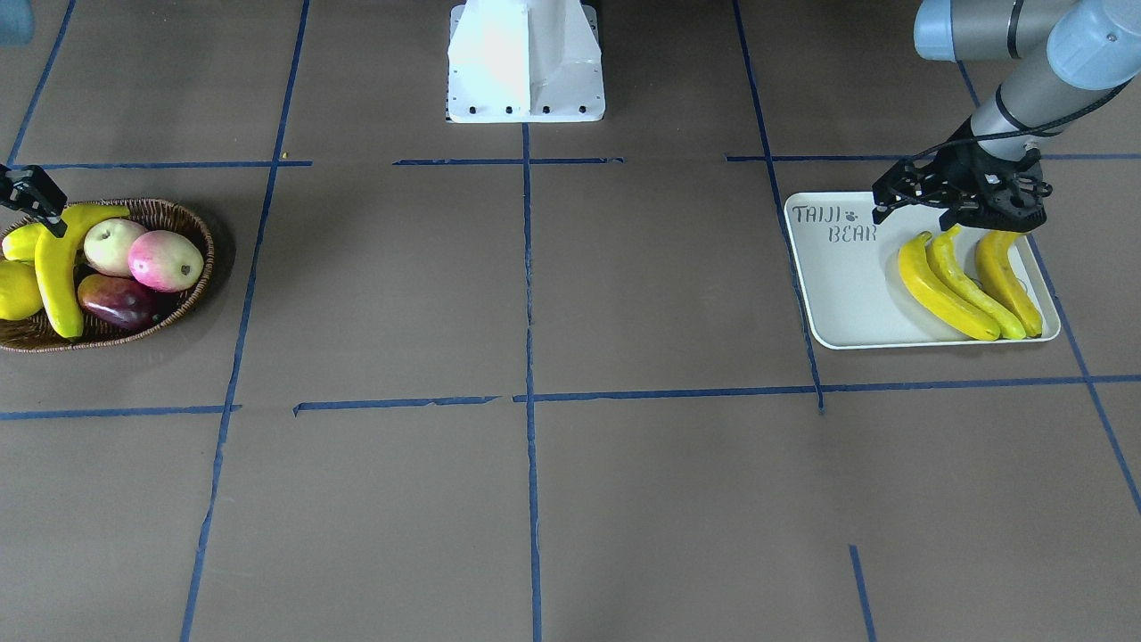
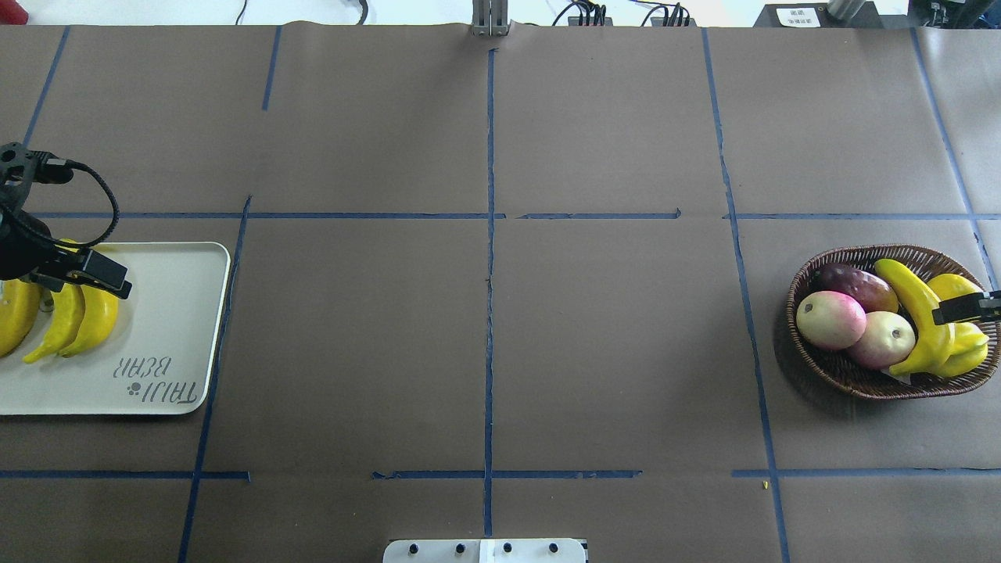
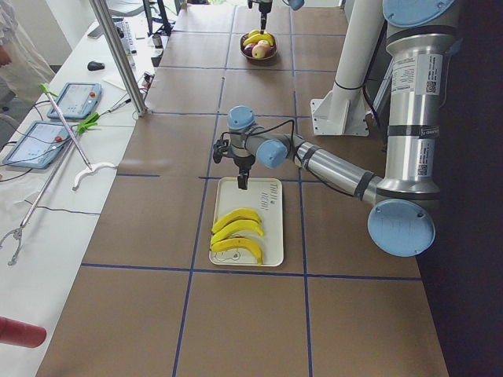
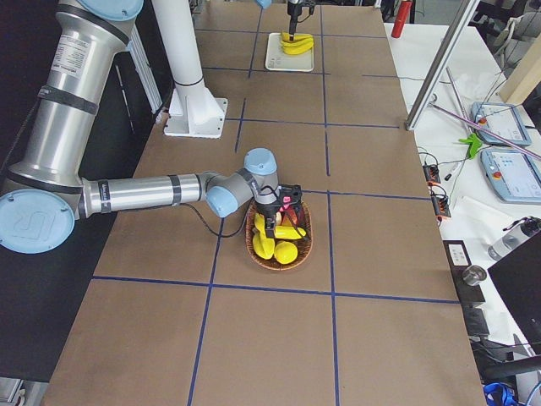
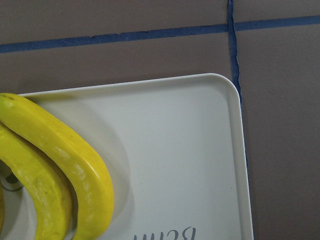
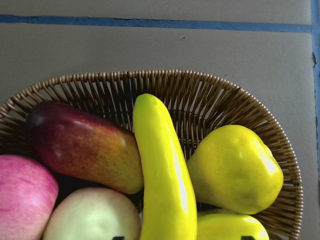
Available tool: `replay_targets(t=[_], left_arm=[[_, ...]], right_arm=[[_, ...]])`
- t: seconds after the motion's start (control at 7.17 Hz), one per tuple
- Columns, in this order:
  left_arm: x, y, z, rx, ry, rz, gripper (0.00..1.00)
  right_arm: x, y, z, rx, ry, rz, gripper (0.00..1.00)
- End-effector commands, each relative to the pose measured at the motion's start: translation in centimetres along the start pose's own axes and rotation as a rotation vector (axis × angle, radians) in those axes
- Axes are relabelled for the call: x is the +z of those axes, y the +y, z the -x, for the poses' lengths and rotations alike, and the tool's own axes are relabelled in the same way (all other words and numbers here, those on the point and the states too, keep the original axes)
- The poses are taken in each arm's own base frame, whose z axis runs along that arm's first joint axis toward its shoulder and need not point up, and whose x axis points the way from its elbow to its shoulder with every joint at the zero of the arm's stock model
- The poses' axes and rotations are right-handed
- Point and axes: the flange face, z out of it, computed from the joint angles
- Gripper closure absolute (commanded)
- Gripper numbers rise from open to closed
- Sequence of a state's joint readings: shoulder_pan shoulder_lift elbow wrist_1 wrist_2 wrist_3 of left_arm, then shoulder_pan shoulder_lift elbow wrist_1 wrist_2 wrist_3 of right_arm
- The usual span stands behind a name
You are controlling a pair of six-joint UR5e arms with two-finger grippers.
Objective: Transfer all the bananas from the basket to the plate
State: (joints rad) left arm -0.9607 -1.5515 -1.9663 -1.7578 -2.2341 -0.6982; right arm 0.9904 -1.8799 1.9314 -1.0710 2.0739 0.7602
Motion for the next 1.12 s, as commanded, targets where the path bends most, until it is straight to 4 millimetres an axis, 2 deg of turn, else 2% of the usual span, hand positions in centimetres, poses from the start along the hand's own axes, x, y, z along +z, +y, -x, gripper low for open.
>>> replay_targets(t=[0.0, 0.56, 0.98], left_arm=[[-0.1, 0.0, -0.1, 0.001, 0.000, -0.003, 0.00], [-0.1, -0.1, 0.1, -0.001, -0.021, -0.021, 0.00], [-0.1, -0.1, 0.1, 0.000, -0.021, -0.019, 0.00]], right_arm=[[1.3, 0.0, 1.2, -0.013, 0.053, 0.002, 0.22], [3.3, 0.1, 2.7, -0.045, 0.107, 0.028, 0.23], [4.7, 0.4, 1.8, -0.063, 0.161, 0.026, 0.26]])
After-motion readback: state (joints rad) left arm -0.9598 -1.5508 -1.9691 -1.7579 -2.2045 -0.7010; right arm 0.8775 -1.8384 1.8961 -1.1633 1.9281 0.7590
